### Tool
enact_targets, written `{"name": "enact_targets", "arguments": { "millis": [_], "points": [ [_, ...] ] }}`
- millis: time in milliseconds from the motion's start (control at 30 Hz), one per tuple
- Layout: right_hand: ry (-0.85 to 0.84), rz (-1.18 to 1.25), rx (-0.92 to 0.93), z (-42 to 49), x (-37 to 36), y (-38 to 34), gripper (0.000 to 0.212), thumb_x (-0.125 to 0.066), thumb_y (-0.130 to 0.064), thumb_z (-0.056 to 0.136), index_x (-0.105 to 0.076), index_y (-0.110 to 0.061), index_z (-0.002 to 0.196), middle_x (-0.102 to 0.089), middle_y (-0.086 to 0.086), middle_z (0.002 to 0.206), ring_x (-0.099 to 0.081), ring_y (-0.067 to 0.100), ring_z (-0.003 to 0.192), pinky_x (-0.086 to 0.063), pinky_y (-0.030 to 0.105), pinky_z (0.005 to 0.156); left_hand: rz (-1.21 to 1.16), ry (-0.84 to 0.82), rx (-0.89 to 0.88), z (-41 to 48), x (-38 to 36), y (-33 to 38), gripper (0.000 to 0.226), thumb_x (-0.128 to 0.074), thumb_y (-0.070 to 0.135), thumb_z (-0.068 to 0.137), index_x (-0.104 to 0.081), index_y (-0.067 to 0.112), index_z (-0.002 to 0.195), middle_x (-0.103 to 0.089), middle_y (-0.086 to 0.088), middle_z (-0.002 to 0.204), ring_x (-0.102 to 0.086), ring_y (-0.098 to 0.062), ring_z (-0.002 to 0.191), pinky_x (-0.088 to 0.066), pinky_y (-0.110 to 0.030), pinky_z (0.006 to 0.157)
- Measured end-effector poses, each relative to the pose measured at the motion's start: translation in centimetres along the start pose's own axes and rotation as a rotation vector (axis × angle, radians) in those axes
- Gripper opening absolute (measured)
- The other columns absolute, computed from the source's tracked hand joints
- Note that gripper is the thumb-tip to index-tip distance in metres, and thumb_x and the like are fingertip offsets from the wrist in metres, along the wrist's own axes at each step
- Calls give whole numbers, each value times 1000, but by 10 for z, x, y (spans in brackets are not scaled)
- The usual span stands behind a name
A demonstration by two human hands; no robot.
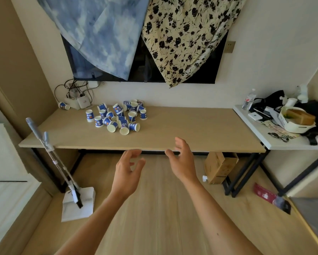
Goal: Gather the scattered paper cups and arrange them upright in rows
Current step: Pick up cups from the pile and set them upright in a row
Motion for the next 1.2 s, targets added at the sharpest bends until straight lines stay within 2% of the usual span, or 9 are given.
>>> {"name": "enact_targets", "arguments": {
  "millis": [100, 233, 433, 567, 700, 900, 1000, 1200],
  "points": [
    [13, 5, -28, 41, -17, 7, 54, -66, -23, 94, -47, -20, 144, -54, -2, 142, -55, 11, 124, -47, 38, 106, 4, -40, -4, 45, -12, -16, 19, -62, 25, 93, -60, 36, 108, -64, 17, 111, -61, -5, 105, -47, -21, 84],
    [29, 15, -63, 79, -36, 17, 51, -67, -21, 94, -49, -17, 142, -56, 0, 139, -58, 13, 122, -48, 38, 105, -23, -52, 25, 89, -24, -35, 16, -62, 23, 94, -63, 28, 108, -66, 14, 110, -62, -5, 103, -48, -24, 85],
    [-20, 21, -124, 144, -70, 44, 51, -67, -20, 94, -49, -16, 141, -57, 3, 137, -59, 14, 121, -48, 36, 104, -20, -64, 90, 155, -44, -71, 14, -62, 23, 94, -64, 28, 107, -65, 17, 108, -64, -10, 101, -49, -26, 85],
    [-79, 6, -146, 196, -95, 68, 52, -67, -23, 94, -48, -17, 142, -57, 2, 138, -59, 14, 121, -48, 36, 104, 2, -42, 131, 202, -60, -96, 14, -61, 25, 94, -64, 28, 108, -64, 17, 109, -62, -6, 103, -50, -27, 86],
    [-154, -10, -133, 258, -120, 84, 51, -68, -22, 94, -50, -16, 141, -57, 4, 138, -60, 17, 120, -49, 39, 104, 61, -14, 151, 261, -78, -115, 16, -61, 24, 93, -64, 25, 110, -64, 16, 110, -60, -5, 106, -52, -33, 91],
    [-257, -21, -102, 347, -154, 99, 52, -70, -21, 91, -52, -16, 139, -59, 5, 134, -62, 18, 116, -48, 41, 102, 136, 51, 166, 344, -103, -133, 18, -63, 21, 93, -65, 16, 110, -65, 8, 112, -61, -11, 105, -52, -40, 92],
    [-321, -15, -97, 384, -171, 108, 52, -70, -20, 91, -51, -15, 140, -59, 6, 134, -62, 19, 116, -48, 41, 103, 163, 73, 209, 376, -111, -144, 21, -63, 21, 92, -65, 14, 112, -65, 5, 113, -62, -15, 102, -52, -42, 91],
    [-377, -7, -158, 440, -205, 127, 53, -70, -17, 91, -51, -14, 140, -60, 6, 133, -63, 18, 114, -50, 38, 101, 234, 82, 259, 428, -120, -180, 21, -66, 20, 90, -66, 15, 110, -64, 7, 110, -60, -12, 97, -52, -39, 85]
  ]
}}
Point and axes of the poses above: each hand's wrist, its own z-axis towards the middle knuckle, its own x-axis out of the back of the hand, y = z × x, the point moved 4 cm from there along z, towards the middle knuckle
